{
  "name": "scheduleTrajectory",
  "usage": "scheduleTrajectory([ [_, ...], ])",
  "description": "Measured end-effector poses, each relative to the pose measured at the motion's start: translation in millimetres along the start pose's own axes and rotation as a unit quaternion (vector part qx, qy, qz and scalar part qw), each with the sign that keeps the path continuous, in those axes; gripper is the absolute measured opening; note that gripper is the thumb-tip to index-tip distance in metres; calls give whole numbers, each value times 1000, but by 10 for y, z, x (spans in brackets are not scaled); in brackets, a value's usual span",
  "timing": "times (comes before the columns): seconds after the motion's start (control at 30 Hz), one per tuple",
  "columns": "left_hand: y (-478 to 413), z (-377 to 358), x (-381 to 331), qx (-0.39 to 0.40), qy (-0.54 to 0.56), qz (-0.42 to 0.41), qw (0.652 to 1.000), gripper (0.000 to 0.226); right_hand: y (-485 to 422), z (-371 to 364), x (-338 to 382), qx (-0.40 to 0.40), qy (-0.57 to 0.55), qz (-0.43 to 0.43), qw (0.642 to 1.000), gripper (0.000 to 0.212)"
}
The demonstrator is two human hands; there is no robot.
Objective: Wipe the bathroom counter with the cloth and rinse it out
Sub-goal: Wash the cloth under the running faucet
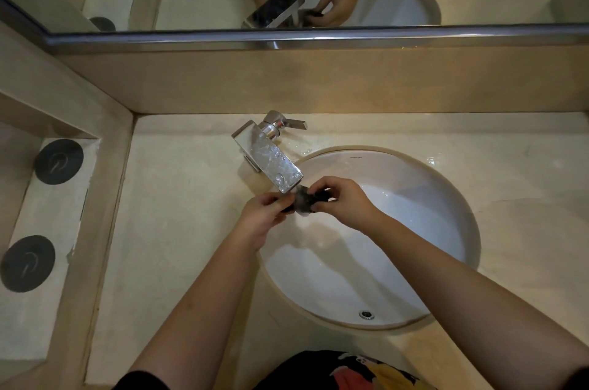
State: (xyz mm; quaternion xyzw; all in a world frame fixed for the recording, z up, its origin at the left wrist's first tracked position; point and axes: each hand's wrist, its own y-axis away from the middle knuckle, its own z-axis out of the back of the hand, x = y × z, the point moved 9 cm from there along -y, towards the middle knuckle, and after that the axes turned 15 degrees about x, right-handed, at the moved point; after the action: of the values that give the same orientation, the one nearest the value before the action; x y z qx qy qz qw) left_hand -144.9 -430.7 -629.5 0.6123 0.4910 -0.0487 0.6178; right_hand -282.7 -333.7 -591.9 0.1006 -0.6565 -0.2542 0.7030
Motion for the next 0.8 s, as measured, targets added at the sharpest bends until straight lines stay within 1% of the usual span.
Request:
scheduleTrajectory([
  [0.07,-14,24,-14,-8,-15,0,1000,21,8,-1,-18,8,-8,0,1000,26],
  [0.13,-12,21,-3,4,-22,10,1000,34,5,7,-24,12,9,-3,1000,28],
  [0.2,12,11,11,12,-22,18,1000,35,-19,-27,-4,27,47,-6,999,31],
  [0.23,24,27,9,4,-20,17,1000,34,-32,-51,9,34,56,-7,998,32],
  [0.3,54,76,-49,-18,-17,-9,1000,36,-55,-93,19,39,59,-10,997,29],
  [0.33,58,91,-92,-16,-17,-27,999,43,-60,-112,6,42,42,-13,998,26],
  [0.37,52,86,-139,0,-22,-42,999,50,-57,-126,-29,45,-3,-22,999,21],
  [0.4,56,62,-184,20,-33,-49,998,55,-45,-150,-82,50,-84,-35,995,13],
  [0.43,49,46,-209,37,-45,-50,997,55,-30,-183,-132,55,-172,-48,982,7],
  [0.47,42,39,-232,44,-60,-48,996,50,-24,-200,-183,56,-252,-57,964,9],
  [0.5,31,43,-257,42,-81,-46,995,43,-20,-206,-221,57,-304,-64,949,13],
  [0.53,27,50,-292,35,-101,-48,993,35,-10,-221,-242,66,-333,-74,938,17],
  [0.57,10,70,-309,28,-117,-52,991,29,4,-242,-248,82,-337,-86,934,20],
  [0.63,-7,82,-321,25,-141,-59,988,20,24,-302,-261,121,-303,-118,938,19],
  [0.67,-8,80,-320,25,-157,-60,985,16,30,-319,-250,134,-271,-128,944,19],
  [0.7,-14,90,-309,21,-171,-59,983,13,15,-297,-234,130,-216,-128,959,20],
  [0.77,-7,109,-262,1,-166,-49,985,9,-61,-154,-129,82,-18,-90,992,28],
  [0.8,12,107,-229,-11,-141,-41,989,11,-94,-103,-49,50,84,-63,993,30],
])
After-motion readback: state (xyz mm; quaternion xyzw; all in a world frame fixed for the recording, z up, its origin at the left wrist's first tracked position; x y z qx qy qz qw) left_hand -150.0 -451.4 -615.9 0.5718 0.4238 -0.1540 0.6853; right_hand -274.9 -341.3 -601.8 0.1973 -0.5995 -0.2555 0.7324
